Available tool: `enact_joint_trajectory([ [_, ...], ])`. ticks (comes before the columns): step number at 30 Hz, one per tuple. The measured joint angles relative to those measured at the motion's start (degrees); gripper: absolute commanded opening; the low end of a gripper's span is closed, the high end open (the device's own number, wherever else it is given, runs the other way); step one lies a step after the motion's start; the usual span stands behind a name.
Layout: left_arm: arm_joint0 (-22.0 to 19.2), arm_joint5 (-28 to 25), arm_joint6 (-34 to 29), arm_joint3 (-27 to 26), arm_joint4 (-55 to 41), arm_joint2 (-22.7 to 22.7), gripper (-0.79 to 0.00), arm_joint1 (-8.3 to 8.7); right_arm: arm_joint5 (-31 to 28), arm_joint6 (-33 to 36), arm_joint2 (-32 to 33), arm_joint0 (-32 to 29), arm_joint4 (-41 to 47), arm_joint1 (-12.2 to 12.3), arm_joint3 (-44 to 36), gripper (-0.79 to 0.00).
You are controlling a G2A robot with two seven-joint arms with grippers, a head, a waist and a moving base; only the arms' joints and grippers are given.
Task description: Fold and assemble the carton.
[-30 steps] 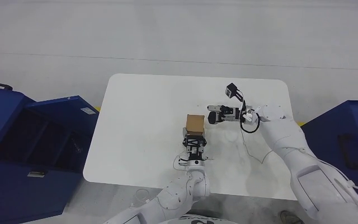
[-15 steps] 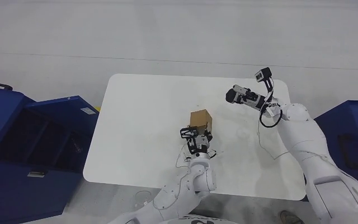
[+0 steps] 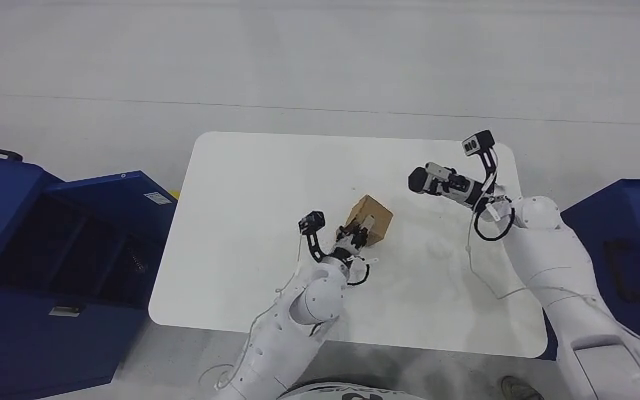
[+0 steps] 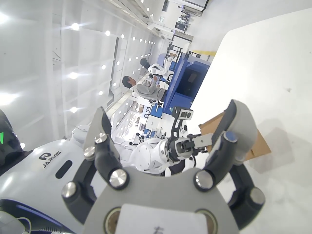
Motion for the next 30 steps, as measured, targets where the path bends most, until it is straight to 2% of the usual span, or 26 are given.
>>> enact_joint_trajectory([
  [1,-0.04,0.28,-0.5,0.16,0.29,-0.42,0.0,0.13,0.1,0.11,-0.28,0.16,-0.07,-0.03,0.1,0.0],
  [11,1.68,1.03,2.16,-0.93,-0.86,-3.37,0.0,0.58,0.71,0.71,-2.89,1.72,-0.29,-0.59,1.84,0.0],
  [17,5.72,0.38,7.65,-7.09,-0.09,-6.92,0.0,1.24,0.77,0.77,-3.59,2.01,-0.71,-0.71,1.98,0.0],
  [19,7.48,-0.24,10.63,-10.02,2.56,-6.74,-0.702,1.44,0.77,0.77,-3.57,2.01,-0.7,-0.71,1.98,0.0],
  [20,8.17,-0.39,12.15,-11.06,4.55,-6.15,-0.785,1.5,0.77,0.77,-3.57,2.01,-0.7,-0.71,1.98,0.0],
  [24,9.14,1.14,21.04,-11.56,17.59,-0.93,-0.785,1.32,0.76,0.77,-3.57,2.01,-0.69,-0.71,1.98,0.0],
  [27,7.27,3.47,26.86,-8.14,26.55,3.12,-0.785,0.82,0.76,0.77,-3.57,2.01,-0.69,-0.71,1.98,0.0],
  [30,4.5,4.93,28.95,-4.42,30.96,5.53,-0.785,0.22,0.76,0.77,-3.57,2.01,-0.69,-0.71,1.98,0.0],
])
